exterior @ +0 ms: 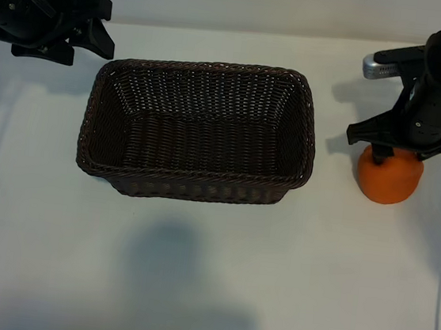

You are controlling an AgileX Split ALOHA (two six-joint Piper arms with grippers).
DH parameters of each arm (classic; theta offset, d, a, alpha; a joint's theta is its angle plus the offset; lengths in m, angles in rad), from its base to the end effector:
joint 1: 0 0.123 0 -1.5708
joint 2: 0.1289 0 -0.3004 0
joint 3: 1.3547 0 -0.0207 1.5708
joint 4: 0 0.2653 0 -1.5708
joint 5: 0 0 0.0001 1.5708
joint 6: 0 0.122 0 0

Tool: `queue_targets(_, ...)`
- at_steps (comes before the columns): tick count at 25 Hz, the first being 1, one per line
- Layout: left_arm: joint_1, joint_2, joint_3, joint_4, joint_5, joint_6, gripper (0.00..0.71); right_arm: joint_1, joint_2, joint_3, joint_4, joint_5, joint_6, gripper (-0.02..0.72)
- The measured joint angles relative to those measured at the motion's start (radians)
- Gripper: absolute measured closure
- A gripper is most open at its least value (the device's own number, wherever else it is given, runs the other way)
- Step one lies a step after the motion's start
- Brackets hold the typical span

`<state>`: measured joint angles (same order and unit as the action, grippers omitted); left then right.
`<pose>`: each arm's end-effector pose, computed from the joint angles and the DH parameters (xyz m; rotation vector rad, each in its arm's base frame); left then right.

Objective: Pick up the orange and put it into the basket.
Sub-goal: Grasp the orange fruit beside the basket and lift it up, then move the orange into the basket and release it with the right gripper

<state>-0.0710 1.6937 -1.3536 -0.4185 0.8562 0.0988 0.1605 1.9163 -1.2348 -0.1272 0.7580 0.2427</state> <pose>0.3895 -0.0653 0.2660 -0.0428 2.6380 -0.4983 0.3920 0.0527 0.1403 -0.0009 2.9075 -0.0753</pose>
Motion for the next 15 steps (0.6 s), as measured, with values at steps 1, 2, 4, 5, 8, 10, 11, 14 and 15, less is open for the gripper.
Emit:
queue_targets(1, 0.0, 0.0, 0.0, 0.001, 0.0, 0.0, 0.119, -0.001, 0.001, 0.0, 0.0, -0.001, 0.0, 0.163)
queue_targets(2, 0.0, 0.0, 0.0, 0.001, 0.0, 0.0, 0.119, -0.002, 0.001, 0.0, 0.0, -0.002, 0.0, 0.189)
queue_targets(4, 0.0, 0.0, 0.0, 0.001, 0.0, 0.0, 0.119, -0.002, 0.002, 0.0, 0.0, -0.002, 0.0, 0.27)
queue_targets(5, 0.0, 0.0, 0.0, 0.001, 0.0, 0.0, 0.119, -0.002, 0.002, 0.0, 0.0, -0.002, 0.0, 0.331)
queue_targets(8, 0.0, 0.0, 0.0, 0.001, 0.0, 0.0, 0.119, -0.002, 0.004, 0.0, 0.001, -0.002, 0.0, 0.537)
queue_targets(10, 0.0, 0.0, 0.0, 0.001, 0.0, 0.0, 0.119, -0.002, 0.004, 0.0, 0.001, -0.002, 0.0, 0.629)
queue_targets(11, 0.0, 0.0, 0.0, 0.001, 0.0, 0.0, 0.119, -0.002, 0.004, 0.0, 0.001, -0.001, 0.0, 0.647)
queue_targets(14, 0.0, 0.0, 0.0, 0.002, 0.0, 0.0, 0.119, -0.002, 0.004, 0.0, 0.001, 0.004, 0.0, 0.655)
queue_targets(15, 0.0, 0.0, 0.0, 0.002, 0.0, 0.0, 0.119, -0.002, 0.004, 0.0, 0.0, 0.005, 0.0, 0.655)
